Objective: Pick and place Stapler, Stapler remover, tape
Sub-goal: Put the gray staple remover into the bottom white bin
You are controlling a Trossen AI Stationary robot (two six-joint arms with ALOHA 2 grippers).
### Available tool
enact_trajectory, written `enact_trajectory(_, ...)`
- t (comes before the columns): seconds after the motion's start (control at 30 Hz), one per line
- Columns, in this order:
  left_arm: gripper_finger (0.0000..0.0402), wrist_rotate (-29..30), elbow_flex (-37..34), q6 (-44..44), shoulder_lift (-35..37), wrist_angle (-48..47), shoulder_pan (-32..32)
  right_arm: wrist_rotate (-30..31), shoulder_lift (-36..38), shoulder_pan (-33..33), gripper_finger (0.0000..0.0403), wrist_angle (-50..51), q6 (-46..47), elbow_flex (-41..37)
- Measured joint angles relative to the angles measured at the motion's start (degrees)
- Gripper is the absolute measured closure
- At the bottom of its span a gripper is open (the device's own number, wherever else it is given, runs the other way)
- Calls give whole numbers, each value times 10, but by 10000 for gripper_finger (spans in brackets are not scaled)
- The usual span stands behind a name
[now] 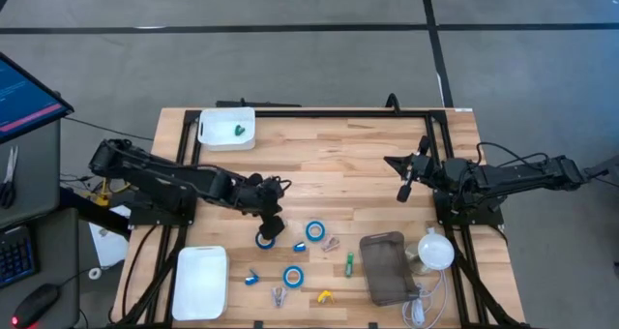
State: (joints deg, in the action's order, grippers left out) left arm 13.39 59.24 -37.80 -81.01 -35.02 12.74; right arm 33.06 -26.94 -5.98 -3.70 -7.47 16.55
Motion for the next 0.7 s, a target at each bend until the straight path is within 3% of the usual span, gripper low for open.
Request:
enact_trajectory(0.17,397,10,0,12,0,63,0,0,0,0,403,0,0,0)
enact_trajectory(0.4,389,-4,0,-86,0,58,-1,0,0,0,403,1,0,0)
enact_trajectory(0.7,309,-14,-28,-167,0,18,-15,0,0,0,403,11,0,0)
